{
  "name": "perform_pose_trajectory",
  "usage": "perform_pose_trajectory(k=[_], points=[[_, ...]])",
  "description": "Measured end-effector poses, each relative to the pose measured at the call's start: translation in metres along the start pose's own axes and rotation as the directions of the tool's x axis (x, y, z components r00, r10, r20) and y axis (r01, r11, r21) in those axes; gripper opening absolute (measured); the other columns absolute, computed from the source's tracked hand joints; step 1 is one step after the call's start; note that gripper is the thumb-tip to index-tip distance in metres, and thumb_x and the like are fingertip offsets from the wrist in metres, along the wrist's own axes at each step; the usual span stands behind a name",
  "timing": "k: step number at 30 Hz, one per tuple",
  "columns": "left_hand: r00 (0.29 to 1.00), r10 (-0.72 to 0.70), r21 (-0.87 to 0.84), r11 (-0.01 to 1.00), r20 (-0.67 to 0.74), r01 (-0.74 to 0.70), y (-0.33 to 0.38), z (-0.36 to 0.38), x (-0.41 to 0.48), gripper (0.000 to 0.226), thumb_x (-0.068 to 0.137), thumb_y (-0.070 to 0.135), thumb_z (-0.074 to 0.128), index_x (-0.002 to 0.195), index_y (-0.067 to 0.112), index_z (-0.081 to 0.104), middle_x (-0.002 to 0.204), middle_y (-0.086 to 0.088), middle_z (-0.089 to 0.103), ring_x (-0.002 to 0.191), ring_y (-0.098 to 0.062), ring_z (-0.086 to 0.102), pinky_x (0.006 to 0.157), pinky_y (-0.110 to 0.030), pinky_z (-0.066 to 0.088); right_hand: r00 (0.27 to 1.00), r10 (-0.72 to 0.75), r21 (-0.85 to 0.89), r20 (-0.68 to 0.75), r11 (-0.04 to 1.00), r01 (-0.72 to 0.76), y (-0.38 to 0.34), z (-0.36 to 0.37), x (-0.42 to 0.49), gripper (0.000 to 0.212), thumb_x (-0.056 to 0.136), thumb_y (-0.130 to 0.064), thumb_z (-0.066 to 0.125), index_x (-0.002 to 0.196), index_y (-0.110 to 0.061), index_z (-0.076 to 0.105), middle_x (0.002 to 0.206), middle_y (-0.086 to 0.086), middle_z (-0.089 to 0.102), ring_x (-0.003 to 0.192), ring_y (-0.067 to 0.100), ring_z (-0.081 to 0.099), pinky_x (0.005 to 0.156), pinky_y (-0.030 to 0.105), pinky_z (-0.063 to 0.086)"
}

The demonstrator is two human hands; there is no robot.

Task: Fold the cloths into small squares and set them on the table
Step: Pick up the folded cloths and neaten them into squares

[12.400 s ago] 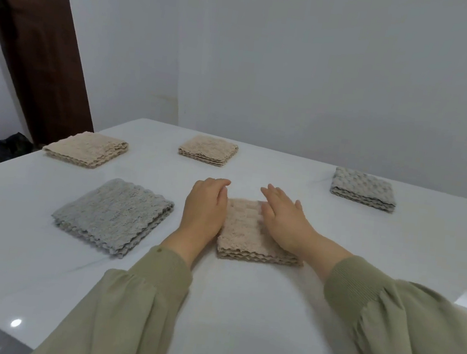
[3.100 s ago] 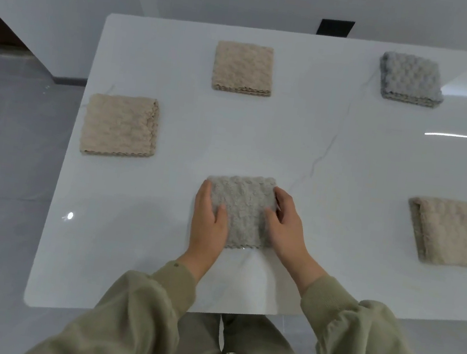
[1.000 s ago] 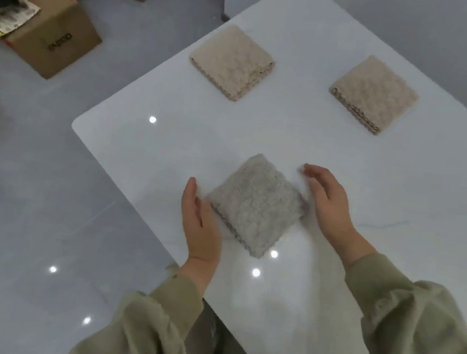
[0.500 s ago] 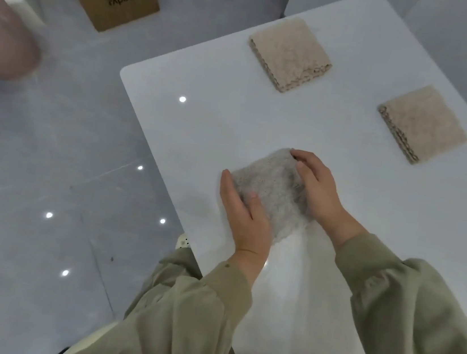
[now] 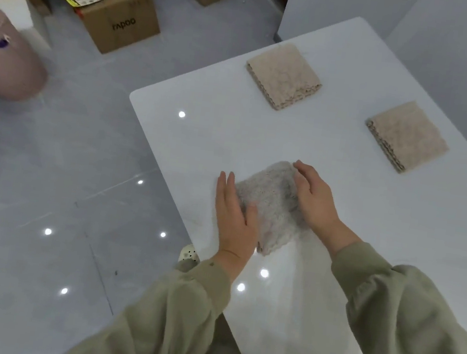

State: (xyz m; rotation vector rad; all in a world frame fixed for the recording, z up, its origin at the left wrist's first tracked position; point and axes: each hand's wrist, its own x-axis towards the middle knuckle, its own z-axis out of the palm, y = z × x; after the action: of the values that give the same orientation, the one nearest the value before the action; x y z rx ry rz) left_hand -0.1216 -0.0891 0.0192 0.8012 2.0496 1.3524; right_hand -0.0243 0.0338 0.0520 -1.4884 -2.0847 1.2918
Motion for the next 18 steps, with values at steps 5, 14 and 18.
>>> perform_pose_trajectory(k=[5, 14, 18], points=[[0.876, 0.256, 0.496, 0.744, 0.409, -0.449, 0.004, -0.042, 0.048, 0.061, 0.094, 0.026, 0.029, 0.15, 0.014, 0.011, 0.159, -0.006, 0.001, 0.145, -0.016, -0.009, 0.118, -0.039, -0.003, 0.998, -0.01, -0.143, -0.057, 0.99, 0.002, -0.022, 0.012, -0.017, 0.046, 0.101, -0.029, 0.034, 0.143, -0.011, 0.036, 0.15, 0.0, 0.034, 0.137, 0.014, 0.031, 0.105, 0.018, 0.02], [0.604, 0.327, 0.559, 0.23, 0.727, -0.797, 0.043, -0.091, 0.179, 0.064, 0.098, 0.041, 0.03, 0.151, 0.02, 0.001, 0.159, -0.01, -0.007, 0.146, -0.028, -0.009, 0.115, -0.049, -0.002, 0.936, -0.04, -0.478, -0.35, 0.867, -0.142, -0.084, 0.059, 0.02, 0.069, 0.089, -0.046, 0.013, 0.141, -0.007, 0.037, 0.155, 0.013, 0.021, 0.144, 0.028, 0.016, 0.116, 0.047, 0.008], [0.492, 0.317, 0.475, 0.137, 0.811, -0.869, 0.056, -0.12, 0.231, 0.066, 0.099, 0.045, 0.025, 0.148, 0.024, -0.013, 0.157, -0.007, -0.019, 0.143, -0.026, -0.02, 0.115, -0.048, -0.008, 0.886, 0.039, -0.506, -0.461, 0.809, -0.299, -0.115, 0.089, 0.044, 0.075, 0.086, -0.05, 0.007, 0.144, -0.009, 0.032, 0.156, 0.012, 0.017, 0.145, 0.027, 0.011, 0.116, 0.048, 0.003]])
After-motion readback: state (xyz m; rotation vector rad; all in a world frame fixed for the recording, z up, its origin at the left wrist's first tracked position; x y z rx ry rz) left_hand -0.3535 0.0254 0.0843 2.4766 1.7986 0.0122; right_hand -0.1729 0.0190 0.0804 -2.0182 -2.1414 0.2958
